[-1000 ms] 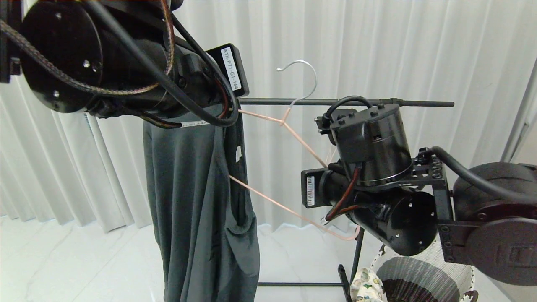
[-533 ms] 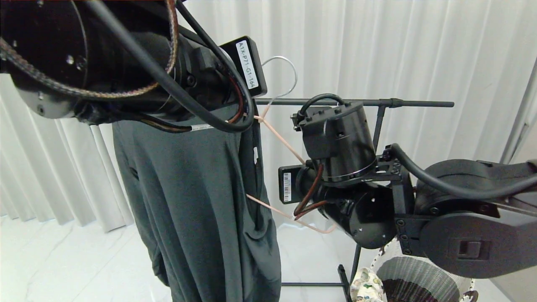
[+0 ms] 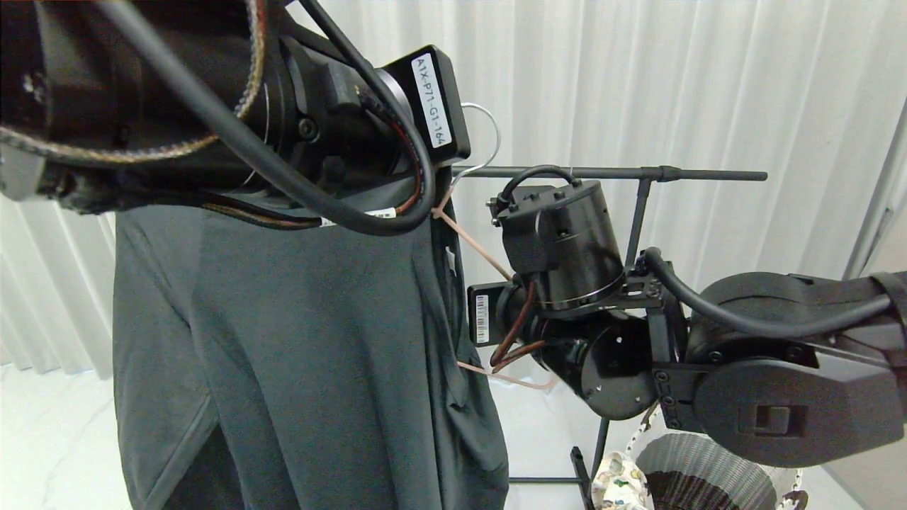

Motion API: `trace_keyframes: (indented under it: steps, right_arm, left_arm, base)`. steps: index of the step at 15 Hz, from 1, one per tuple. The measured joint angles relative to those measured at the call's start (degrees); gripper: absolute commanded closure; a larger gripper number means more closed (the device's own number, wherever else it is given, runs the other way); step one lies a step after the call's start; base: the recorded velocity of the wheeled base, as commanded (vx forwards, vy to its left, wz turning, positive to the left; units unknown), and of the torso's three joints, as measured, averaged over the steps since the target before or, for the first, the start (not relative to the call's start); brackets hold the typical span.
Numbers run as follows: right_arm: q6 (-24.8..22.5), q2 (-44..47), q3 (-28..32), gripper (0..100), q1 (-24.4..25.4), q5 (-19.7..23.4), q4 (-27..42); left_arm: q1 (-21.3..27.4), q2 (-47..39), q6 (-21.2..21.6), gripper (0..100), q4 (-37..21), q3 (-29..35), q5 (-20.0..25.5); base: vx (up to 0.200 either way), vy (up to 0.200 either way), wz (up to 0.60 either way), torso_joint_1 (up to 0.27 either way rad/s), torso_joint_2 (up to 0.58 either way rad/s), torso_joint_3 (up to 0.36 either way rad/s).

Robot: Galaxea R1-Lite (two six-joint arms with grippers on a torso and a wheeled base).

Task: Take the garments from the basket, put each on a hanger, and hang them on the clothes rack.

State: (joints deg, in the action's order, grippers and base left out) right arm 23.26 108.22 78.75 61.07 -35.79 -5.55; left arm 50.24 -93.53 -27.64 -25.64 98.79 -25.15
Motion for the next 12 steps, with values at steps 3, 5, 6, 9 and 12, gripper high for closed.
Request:
trace_keyframes:
  steps: [3,5,6,9,12]
  right_arm:
    - [-0.02,-0.77,-0.09,100,-1.82,-0.04,-0.02]
    - [-0.05,-1.18,0.13,100,-2.39,-0.06,-0.02]
    - [-0.02,-1.29,0.16,100,-2.43,-0.06,0.0]
    - [0.0,-1.44,0.24,100,-2.58,-0.23,-0.02]
    - [0.0,-1.5,0.24,100,-2.84,-0.48,-0.04]
  left_arm:
    - [-1.68,1.11,3.96,100,-0.04,-3.06,0.0]
    - [-2.0,2.12,7.34,100,0.1,-6.05,0.06]
    - [-1.84,2.43,7.52,100,0.22,-6.77,0.05]
    - [-0.02,2.93,7.63,0,0.38,-8.66,0.06]
    - [1.28,3.18,7.63,0,0.44,-9.35,0.0]
  base:
    - [0.0,0.0,0.0,0.0,0.0,0.0]
    - [0.0,0.0,0.0,0.0,0.0,0.0]
    - [0.0,0.0,0.0,0.0,0.0,0.0]
    - [0.0,0.0,0.0,0.0,0.0,0.0]
    - [0.0,0.0,0.0,0.0,0.0,0.0]
